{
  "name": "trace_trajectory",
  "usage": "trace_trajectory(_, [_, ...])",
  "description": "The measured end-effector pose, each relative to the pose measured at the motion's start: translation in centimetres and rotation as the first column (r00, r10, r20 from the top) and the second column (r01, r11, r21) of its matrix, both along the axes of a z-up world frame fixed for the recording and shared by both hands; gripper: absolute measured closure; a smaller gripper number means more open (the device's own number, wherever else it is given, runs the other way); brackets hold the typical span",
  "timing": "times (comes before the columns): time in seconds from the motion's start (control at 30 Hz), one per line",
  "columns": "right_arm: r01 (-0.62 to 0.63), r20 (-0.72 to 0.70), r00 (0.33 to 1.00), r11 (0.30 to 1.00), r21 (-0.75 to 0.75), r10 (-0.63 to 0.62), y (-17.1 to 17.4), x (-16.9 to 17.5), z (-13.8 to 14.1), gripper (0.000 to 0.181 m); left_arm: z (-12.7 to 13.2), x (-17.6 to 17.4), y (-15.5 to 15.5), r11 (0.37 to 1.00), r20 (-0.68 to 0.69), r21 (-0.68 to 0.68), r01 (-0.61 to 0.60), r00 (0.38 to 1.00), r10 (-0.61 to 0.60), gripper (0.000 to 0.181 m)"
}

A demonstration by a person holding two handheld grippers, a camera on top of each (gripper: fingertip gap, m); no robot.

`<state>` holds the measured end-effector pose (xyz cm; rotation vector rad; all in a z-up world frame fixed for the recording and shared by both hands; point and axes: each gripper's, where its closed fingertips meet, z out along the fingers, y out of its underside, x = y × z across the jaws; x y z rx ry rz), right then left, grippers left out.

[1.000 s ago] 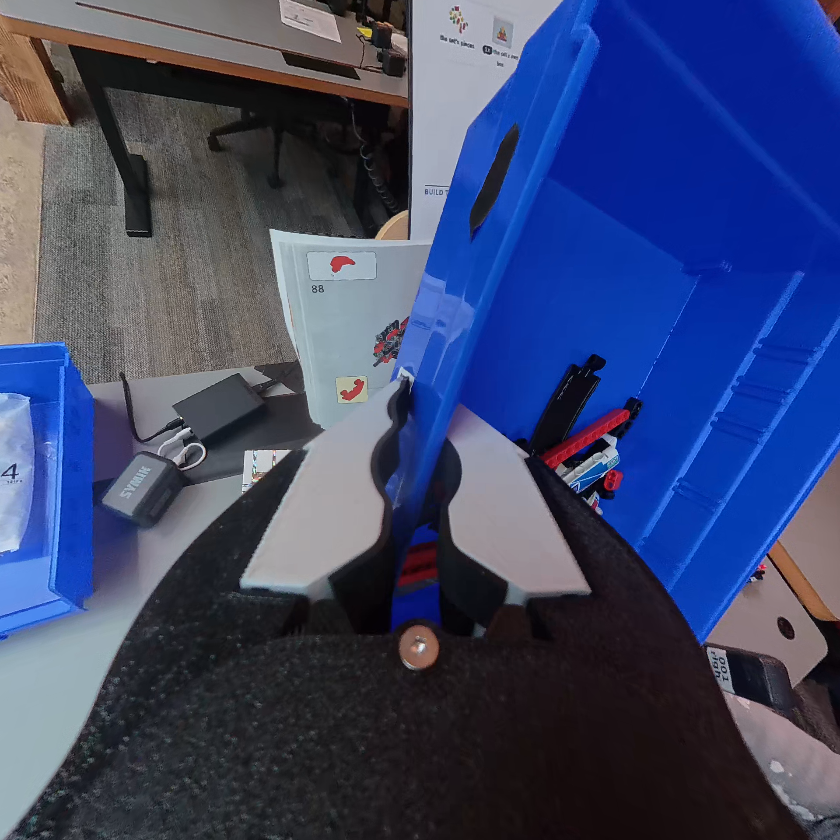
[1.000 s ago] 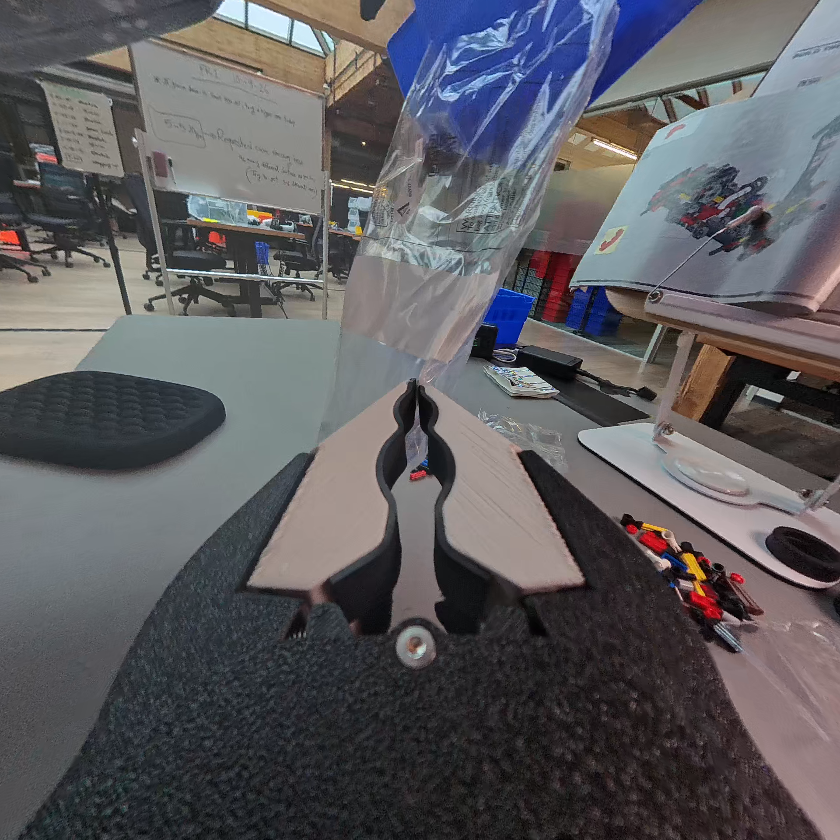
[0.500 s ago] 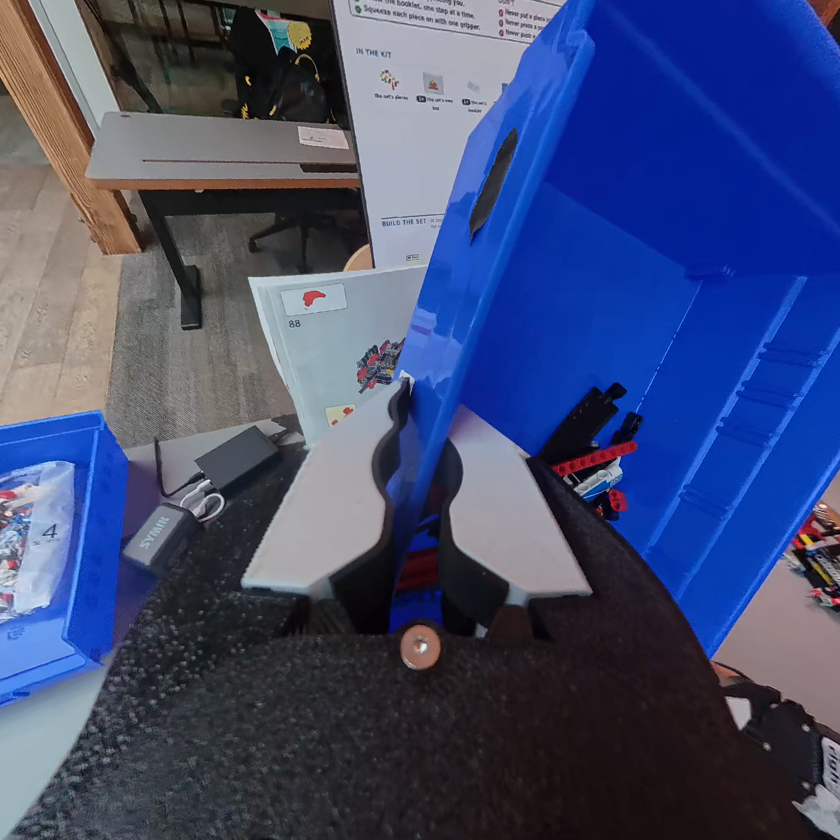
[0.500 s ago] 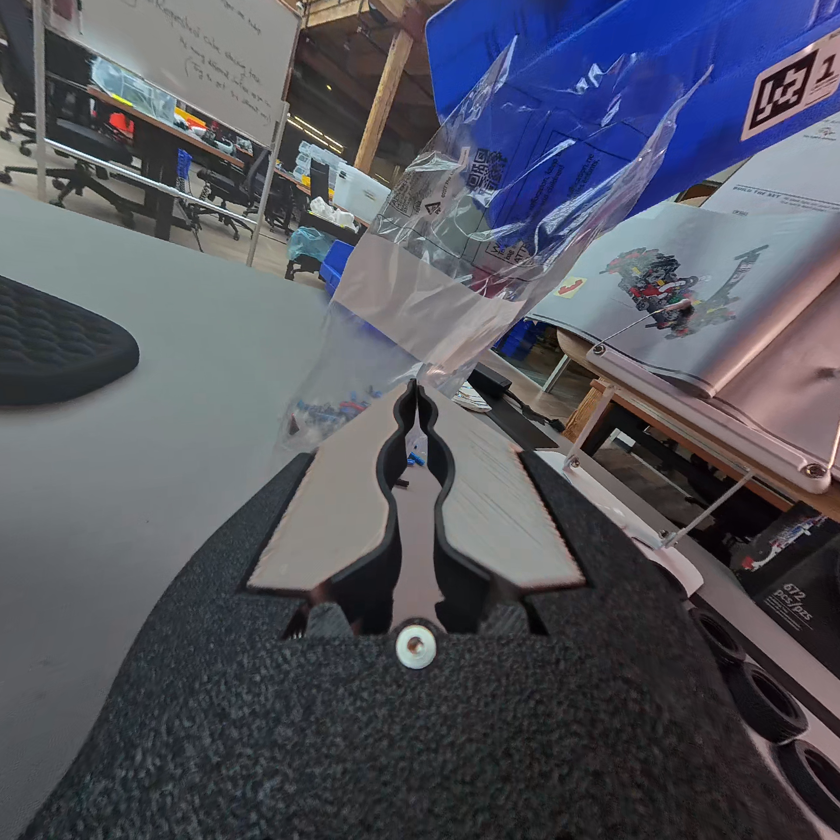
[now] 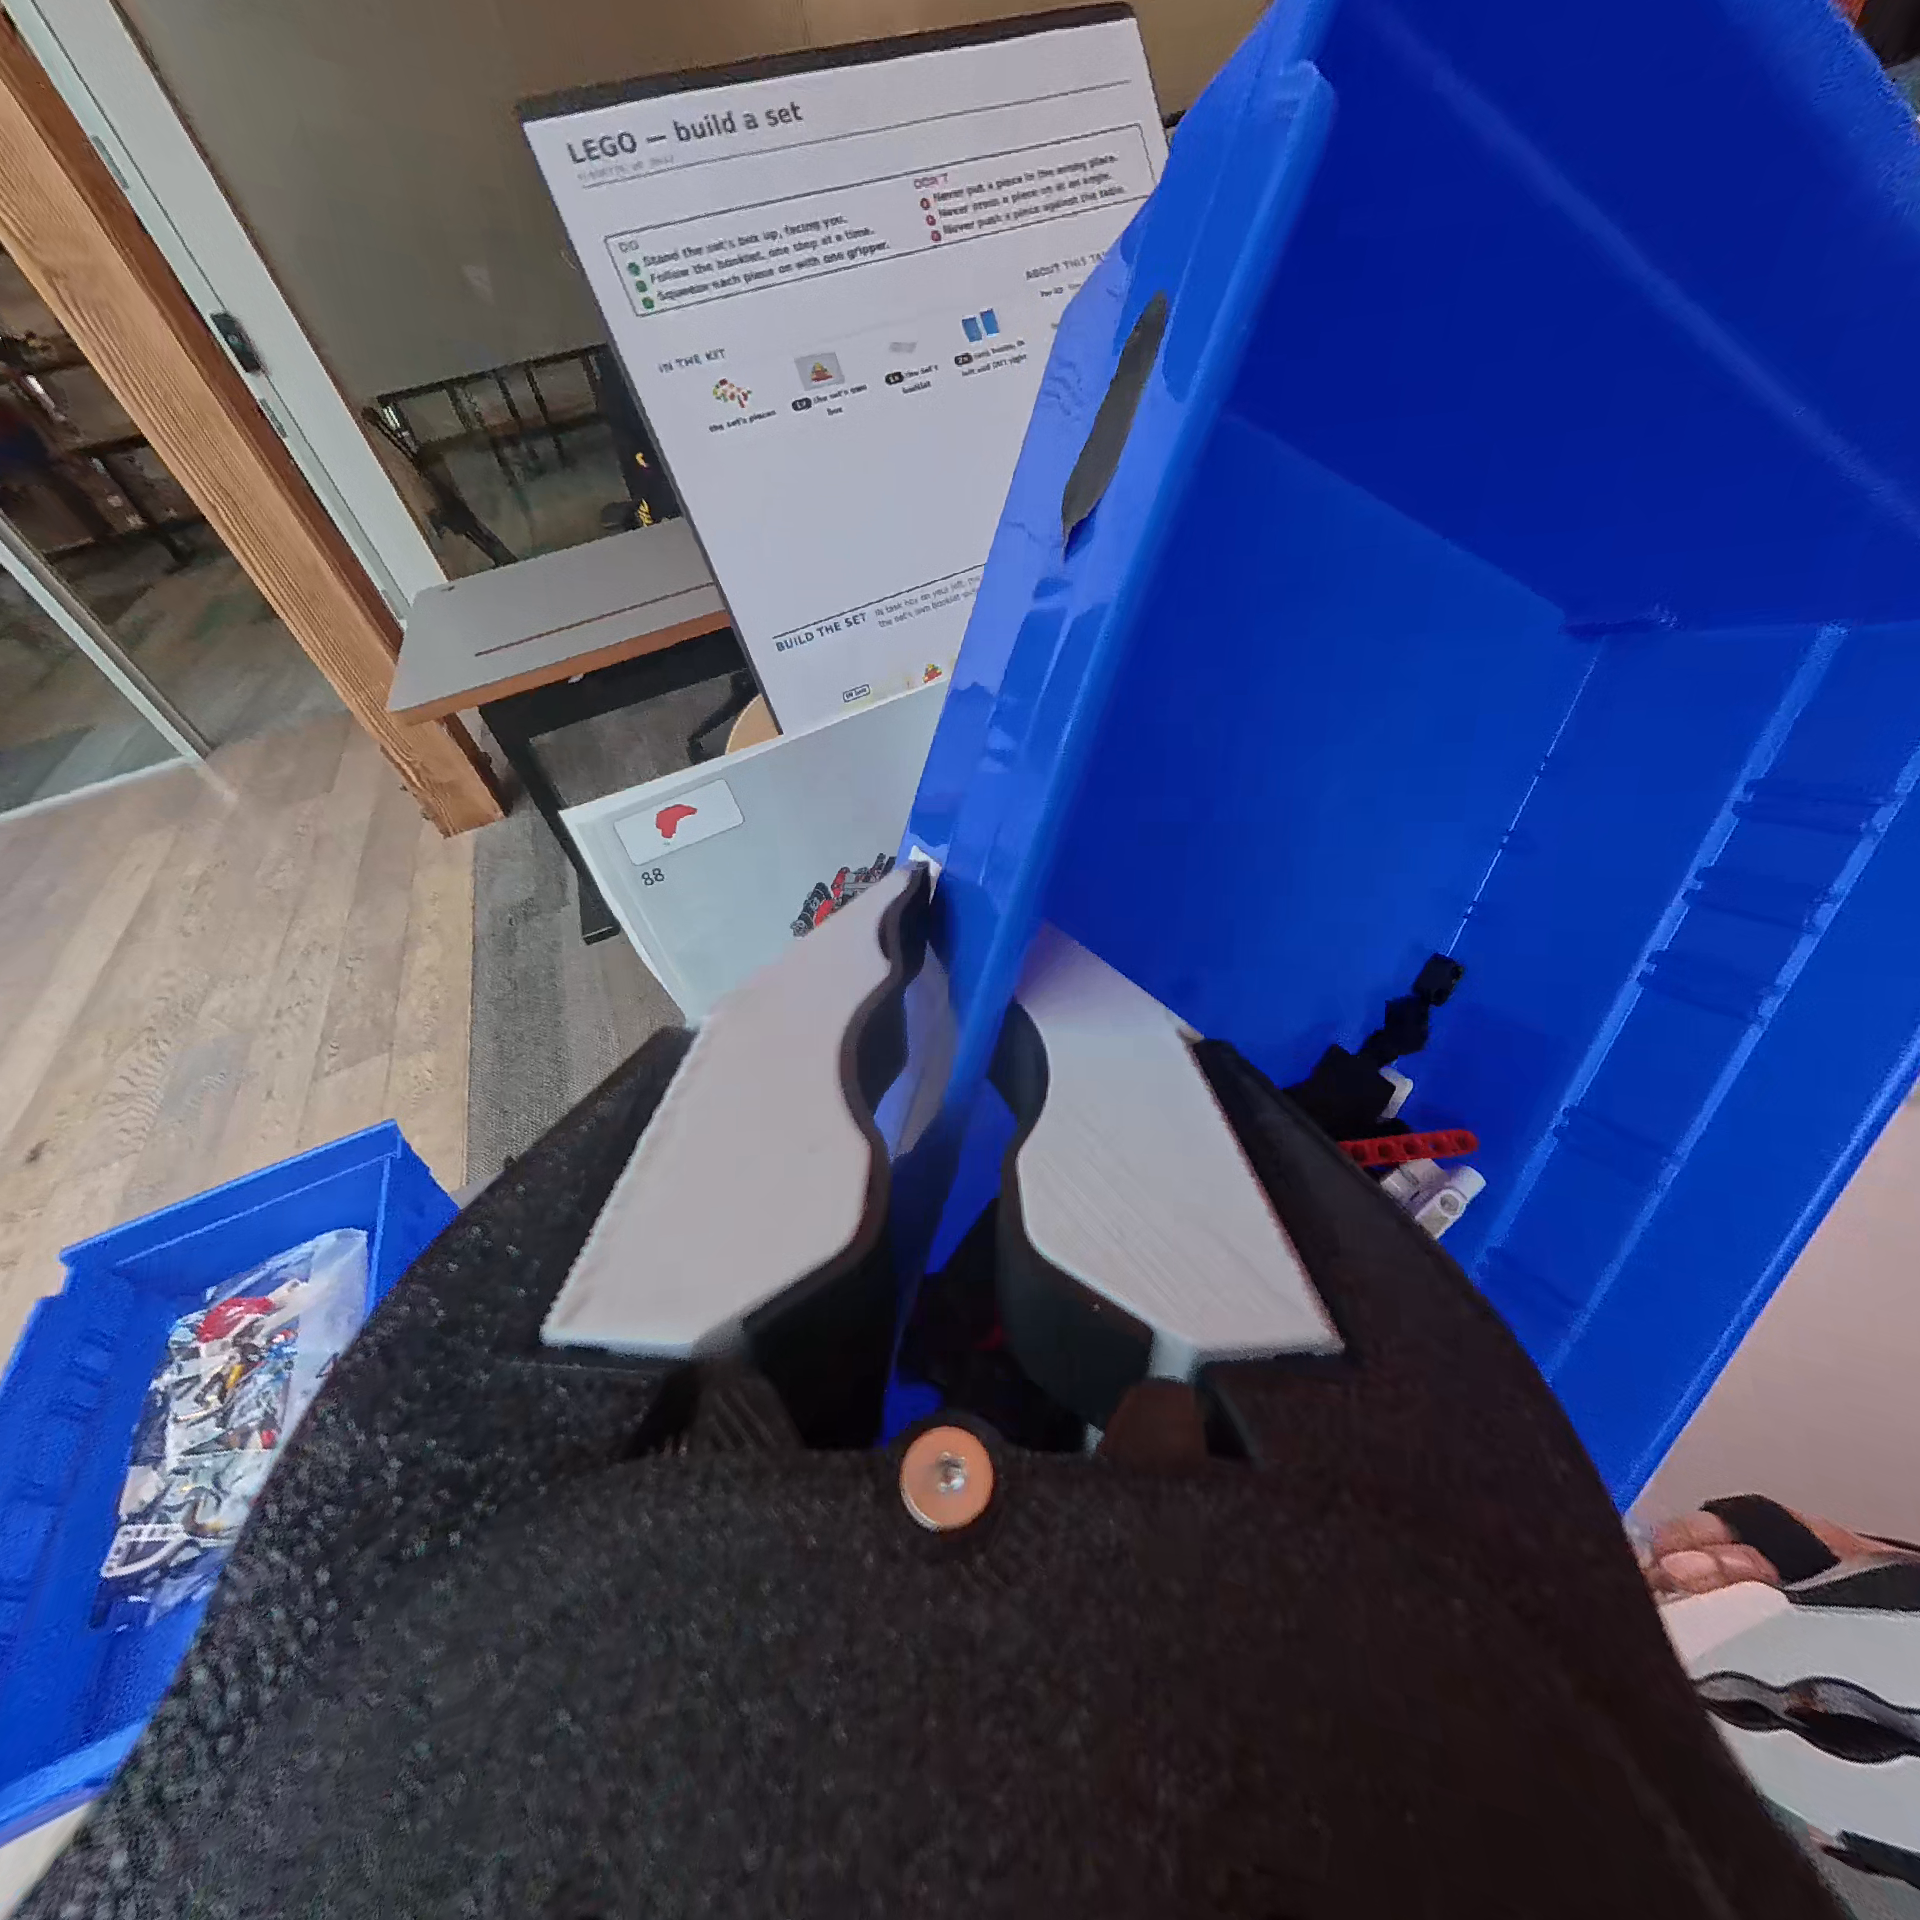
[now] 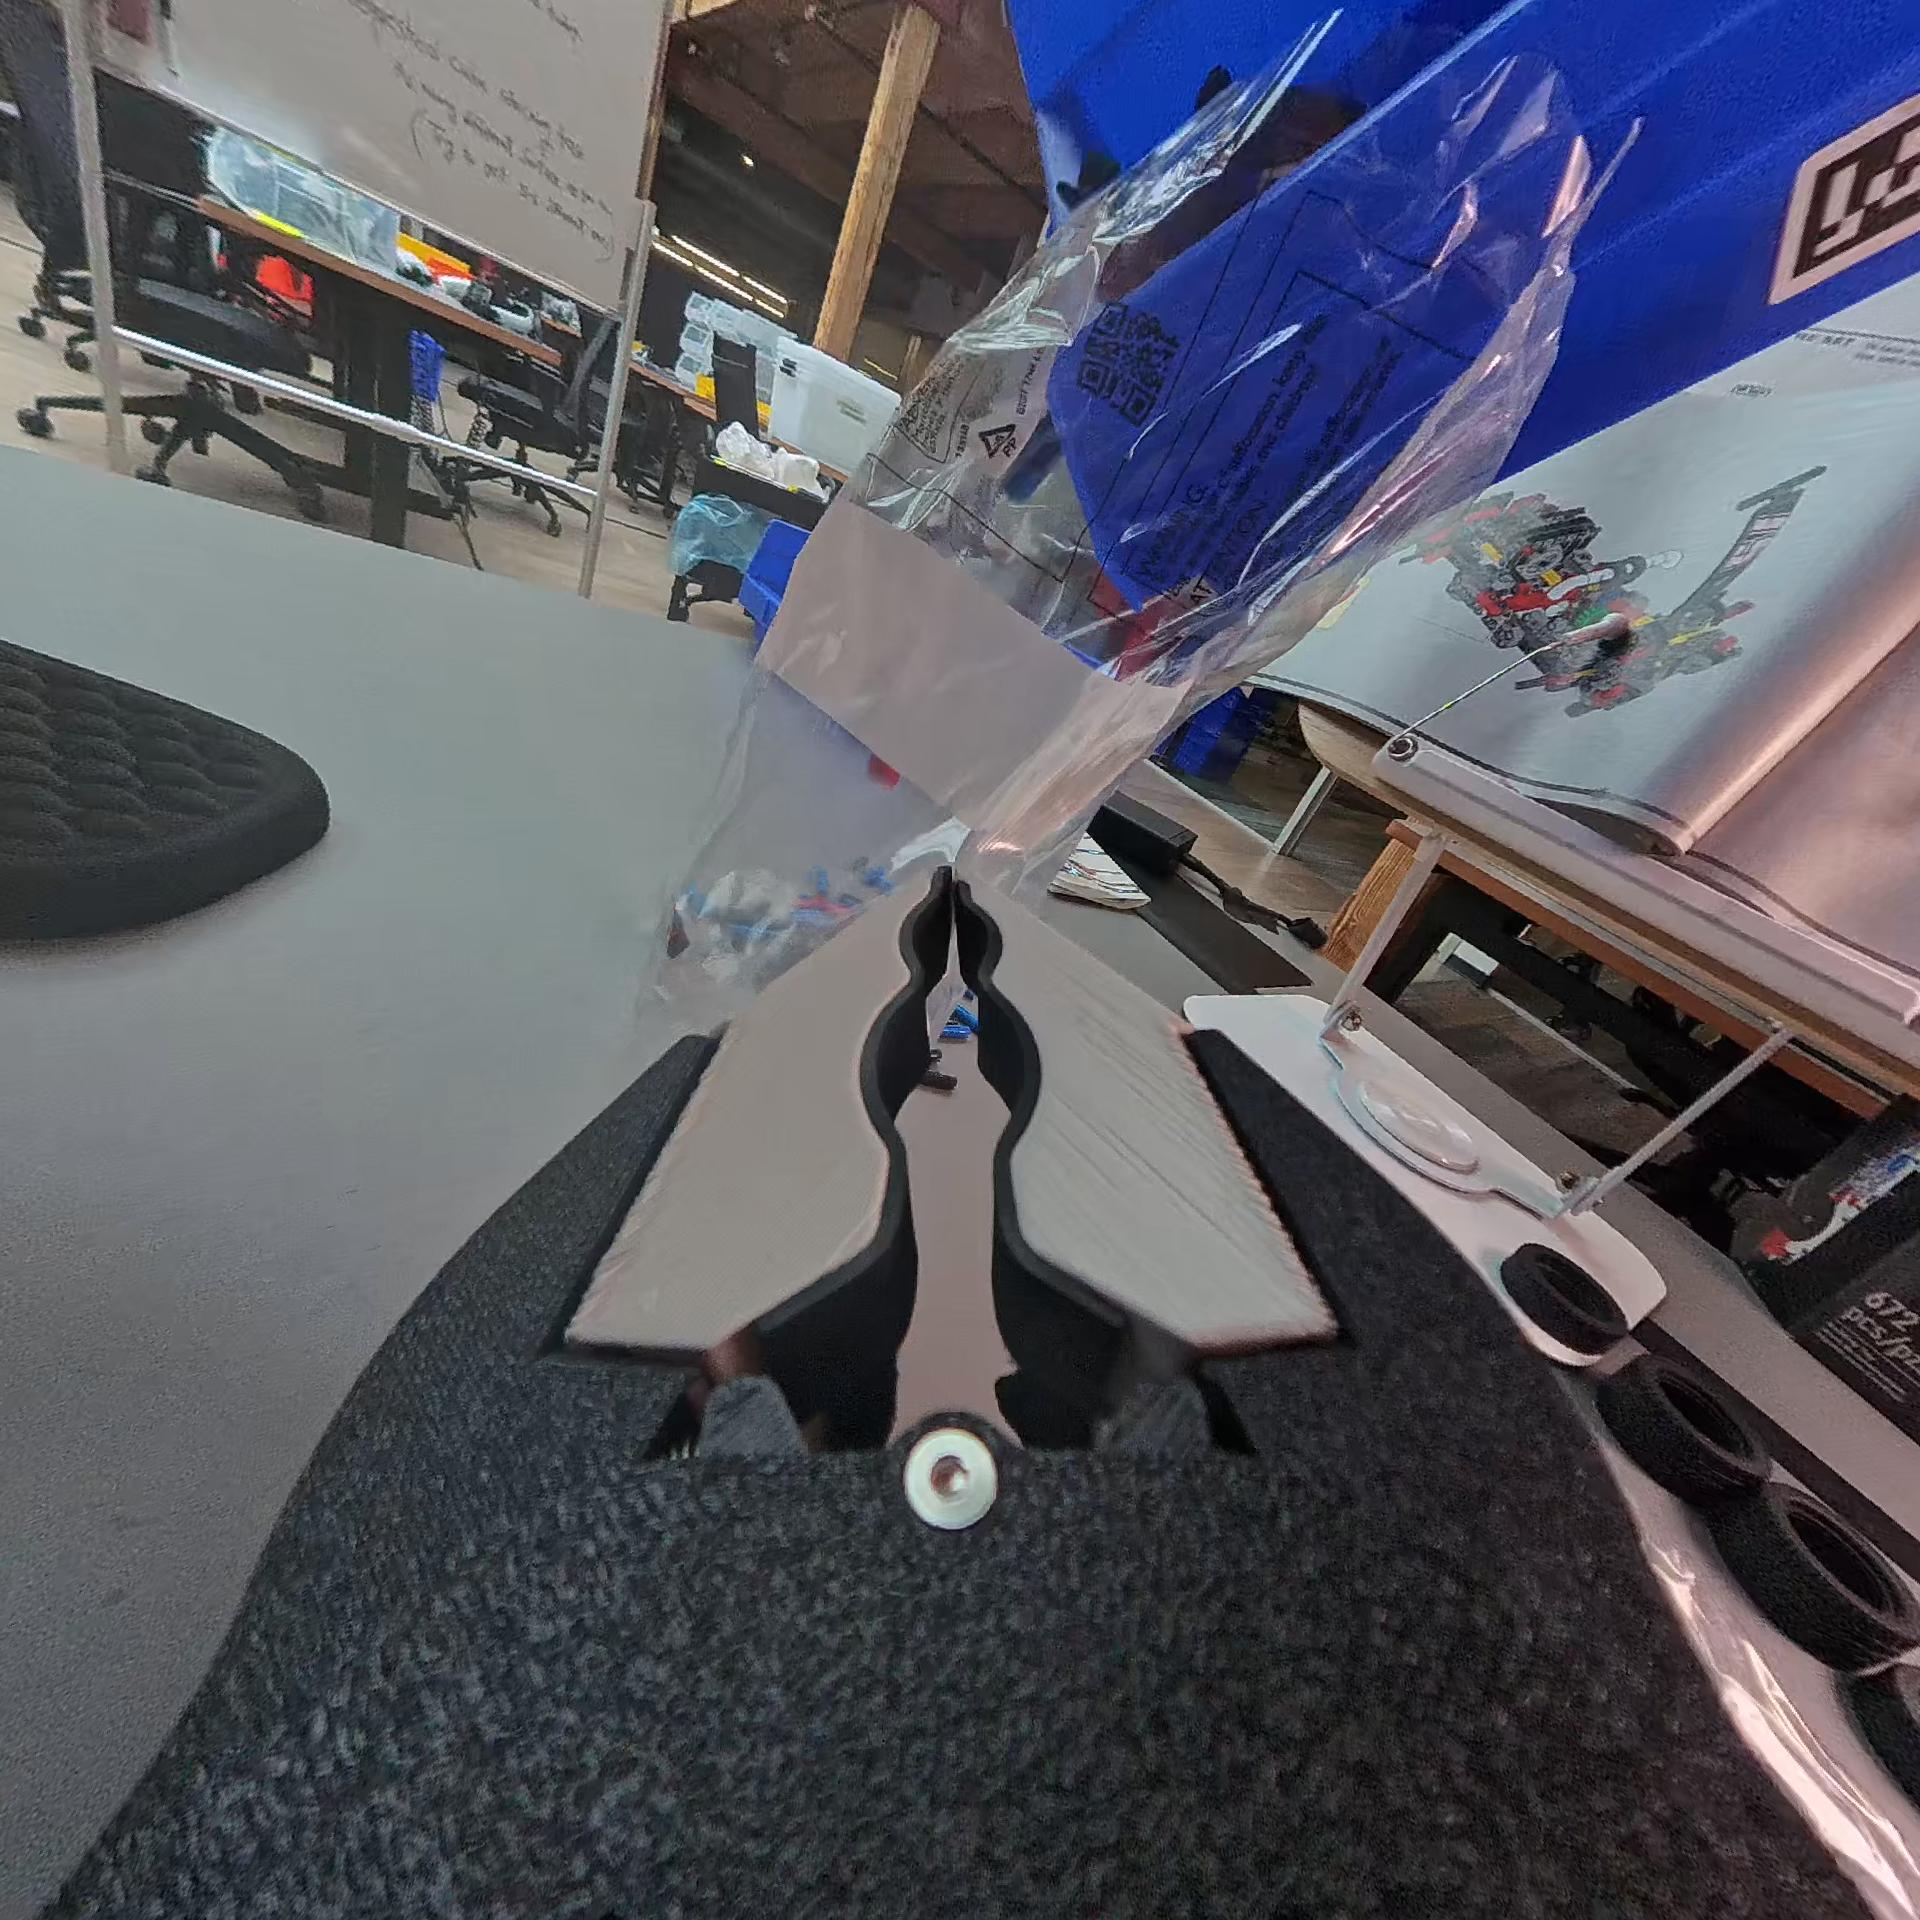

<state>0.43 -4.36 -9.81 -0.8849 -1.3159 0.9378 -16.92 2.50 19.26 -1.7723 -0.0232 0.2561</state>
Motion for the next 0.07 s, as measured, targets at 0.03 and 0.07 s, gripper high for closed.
trace_trajectory(0.03, [-0.007,0.004,1.000,1.000,0.000,0.007,-0.13,-0.02,-0.10,0.181,-0.04,0.30,0.10,1.000,-0.021,-0.004,0.002,1.000,-0.002,0.178])
trace_trajectory(0.07, [-0.013,0.008,1.000,1.000,0.002,0.013,-0.26,-0.04,-0.20,0.181,-0.13,0.52,0.23,1.000,-0.036,-0.009,0.003,0.999,-0.003,0.178])
